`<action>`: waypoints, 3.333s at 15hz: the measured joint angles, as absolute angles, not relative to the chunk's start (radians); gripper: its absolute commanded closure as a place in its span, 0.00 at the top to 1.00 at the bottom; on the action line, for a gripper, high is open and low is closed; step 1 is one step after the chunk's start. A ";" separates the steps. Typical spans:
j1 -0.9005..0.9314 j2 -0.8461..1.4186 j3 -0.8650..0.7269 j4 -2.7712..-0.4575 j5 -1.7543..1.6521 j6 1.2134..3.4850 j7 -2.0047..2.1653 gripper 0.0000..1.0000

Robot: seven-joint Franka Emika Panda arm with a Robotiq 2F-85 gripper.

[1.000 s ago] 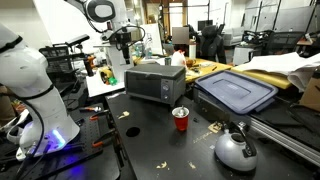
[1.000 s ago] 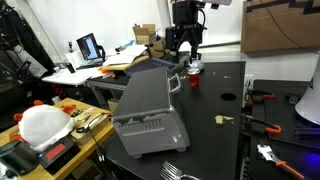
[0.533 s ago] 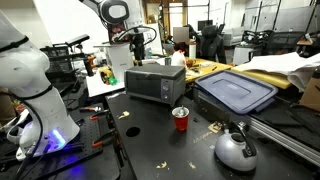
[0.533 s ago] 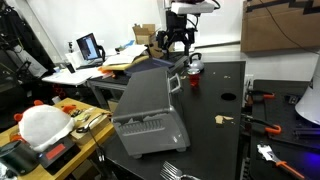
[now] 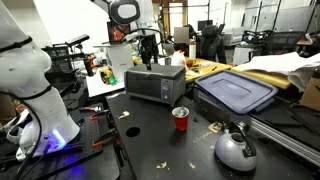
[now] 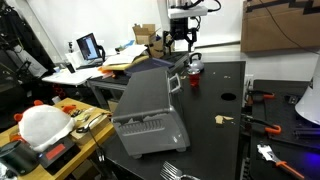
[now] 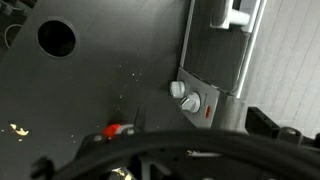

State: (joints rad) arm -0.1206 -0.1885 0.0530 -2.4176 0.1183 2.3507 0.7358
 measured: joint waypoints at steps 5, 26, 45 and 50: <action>-0.162 -0.148 -0.022 -2.401 0.116 2.351 0.809 1.00; -0.243 0.094 -0.244 -2.292 0.315 2.335 0.892 1.00; -0.330 0.264 -0.297 -2.206 0.550 2.296 0.888 1.00; -0.288 0.265 -0.292 -2.194 0.483 2.304 0.885 1.00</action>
State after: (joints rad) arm -0.2875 0.2648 -0.2917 -2.1935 0.4833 2.3040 0.8850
